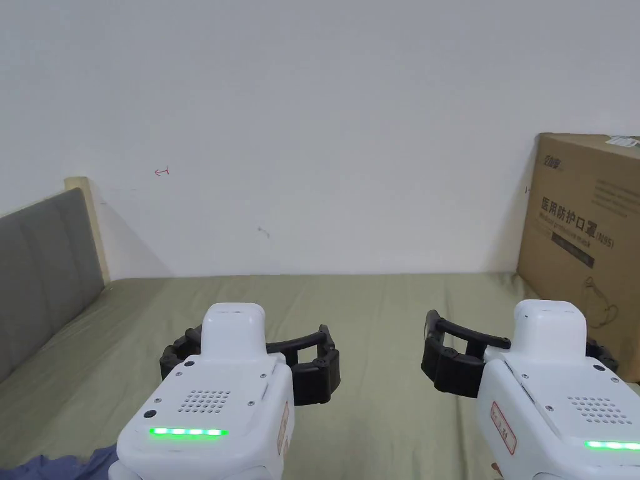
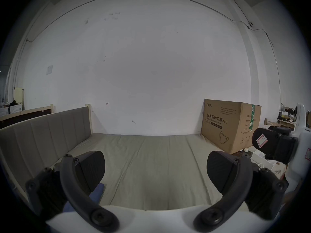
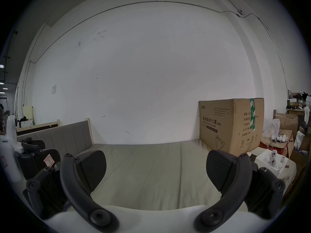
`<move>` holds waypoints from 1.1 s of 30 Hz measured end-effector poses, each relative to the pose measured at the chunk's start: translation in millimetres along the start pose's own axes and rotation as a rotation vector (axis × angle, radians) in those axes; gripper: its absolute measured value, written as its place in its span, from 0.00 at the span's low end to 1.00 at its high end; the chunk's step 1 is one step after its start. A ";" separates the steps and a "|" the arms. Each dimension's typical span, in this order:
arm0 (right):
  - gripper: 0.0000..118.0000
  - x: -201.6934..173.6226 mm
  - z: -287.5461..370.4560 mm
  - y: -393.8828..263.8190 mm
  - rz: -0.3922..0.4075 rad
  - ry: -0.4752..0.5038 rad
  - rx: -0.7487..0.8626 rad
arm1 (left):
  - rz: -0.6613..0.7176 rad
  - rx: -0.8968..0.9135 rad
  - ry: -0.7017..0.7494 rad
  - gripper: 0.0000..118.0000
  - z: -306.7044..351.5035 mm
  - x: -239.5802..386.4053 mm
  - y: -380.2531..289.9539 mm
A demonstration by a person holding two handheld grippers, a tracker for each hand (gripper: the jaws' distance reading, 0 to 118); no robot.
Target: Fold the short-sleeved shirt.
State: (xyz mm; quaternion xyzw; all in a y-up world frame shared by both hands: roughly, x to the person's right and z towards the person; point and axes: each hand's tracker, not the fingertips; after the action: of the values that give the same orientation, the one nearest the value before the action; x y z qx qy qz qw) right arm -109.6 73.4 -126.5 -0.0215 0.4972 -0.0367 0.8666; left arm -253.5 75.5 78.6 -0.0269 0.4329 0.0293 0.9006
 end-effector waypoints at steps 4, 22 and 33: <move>0.99 0.0 0.8 -1.3 -0.001 -0.029 0.005 | -0.005 -0.007 -0.003 1.00 0.0 -0.1 -0.9; 0.99 3.2 1.0 0.2 -0.006 -0.037 -0.007 | 0.013 -0.013 0.002 1.00 -2.1 -3.8 -1.9; 0.98 -2.2 7.1 -2.4 0.010 -0.062 -0.004 | 0.000 0.035 -0.004 0.98 2.8 -1.5 -1.4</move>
State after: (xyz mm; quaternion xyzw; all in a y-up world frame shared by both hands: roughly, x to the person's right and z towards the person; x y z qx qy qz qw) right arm -104.7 71.2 -120.8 -0.0218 0.4704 -0.0309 0.8816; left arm -252.1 74.2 81.5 -0.0110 0.4315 0.0218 0.9018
